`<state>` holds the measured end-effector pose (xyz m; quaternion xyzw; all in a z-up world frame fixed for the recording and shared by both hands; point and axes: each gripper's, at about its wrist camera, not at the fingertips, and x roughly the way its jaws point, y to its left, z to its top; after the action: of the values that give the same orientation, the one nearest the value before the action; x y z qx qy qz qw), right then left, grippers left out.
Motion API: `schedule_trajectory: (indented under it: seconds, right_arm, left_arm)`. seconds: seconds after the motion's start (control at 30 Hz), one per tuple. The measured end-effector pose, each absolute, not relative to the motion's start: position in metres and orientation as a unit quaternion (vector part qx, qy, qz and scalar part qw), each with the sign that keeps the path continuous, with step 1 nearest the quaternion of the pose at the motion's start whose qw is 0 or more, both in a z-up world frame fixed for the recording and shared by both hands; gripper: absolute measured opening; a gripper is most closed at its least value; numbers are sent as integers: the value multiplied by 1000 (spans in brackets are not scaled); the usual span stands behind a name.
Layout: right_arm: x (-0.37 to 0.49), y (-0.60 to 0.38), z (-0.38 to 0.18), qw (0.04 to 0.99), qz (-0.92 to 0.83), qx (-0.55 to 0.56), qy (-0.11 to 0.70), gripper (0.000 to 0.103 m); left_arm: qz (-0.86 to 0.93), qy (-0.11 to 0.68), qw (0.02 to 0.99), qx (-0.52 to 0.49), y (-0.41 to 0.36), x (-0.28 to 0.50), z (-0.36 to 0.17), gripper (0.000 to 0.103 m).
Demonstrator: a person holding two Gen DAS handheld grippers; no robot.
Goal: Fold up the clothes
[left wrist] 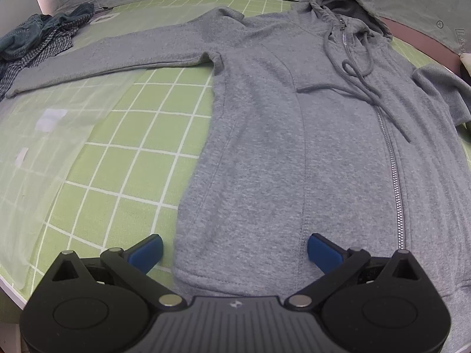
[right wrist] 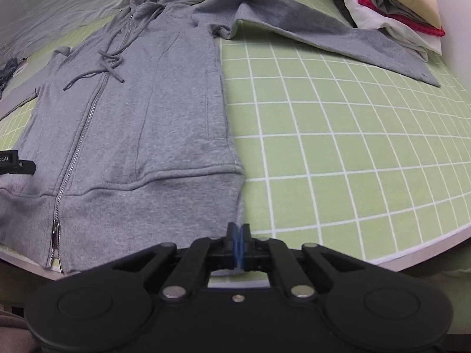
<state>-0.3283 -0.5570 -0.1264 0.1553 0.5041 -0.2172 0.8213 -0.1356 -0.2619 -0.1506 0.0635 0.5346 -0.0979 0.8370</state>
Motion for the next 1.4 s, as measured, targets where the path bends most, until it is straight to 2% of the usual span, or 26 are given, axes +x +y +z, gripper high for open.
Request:
schedule_trajectory:
  seconds: [0.13, 0.2, 0.37, 0.73, 0.83, 0.9, 0.97, 1.1, 1.23, 1.4]
  right_arm:
    - [-324, -560, -122, 826, -224, 149, 495, 6]
    - [-322, -568, -118, 829, -235, 150, 484, 26]
    - [-312, -599, -108, 836, -265, 165, 450, 41]
    - [-286, -711, -111, 832, -323, 221, 394, 51]
    - [-275, -752, -114, 825, -353, 222, 380, 62]
    - [-267, -782, -116, 825, -376, 207, 368, 77]
    - [-259, -811, -119, 824, -399, 191, 355, 82]
    - [-244, -870, -127, 817, -431, 162, 347, 87]
    - [-236, -912, -141, 809, -441, 151, 359, 87]
    - [-239, -928, -155, 819, -420, 169, 353, 73]
  left_arm:
    - [-96, 548, 829, 64, -262, -131, -148, 103]
    - [-91, 554, 825, 63, -262, -129, -148, 103]
    - [-78, 567, 818, 56, -263, -124, -147, 103]
    - [-71, 601, 794, 55, -264, -113, -144, 103]
    - [-65, 613, 786, 51, -265, -107, -144, 103]
    - [-60, 619, 782, 47, -266, -103, -144, 103]
    - [-57, 626, 777, 46, -266, -100, -144, 103]
    - [-55, 640, 765, 45, -267, -95, -143, 103]
    - [-53, 657, 751, 45, -268, -87, -144, 103]
    - [-50, 667, 742, 44, -267, -83, -142, 103]
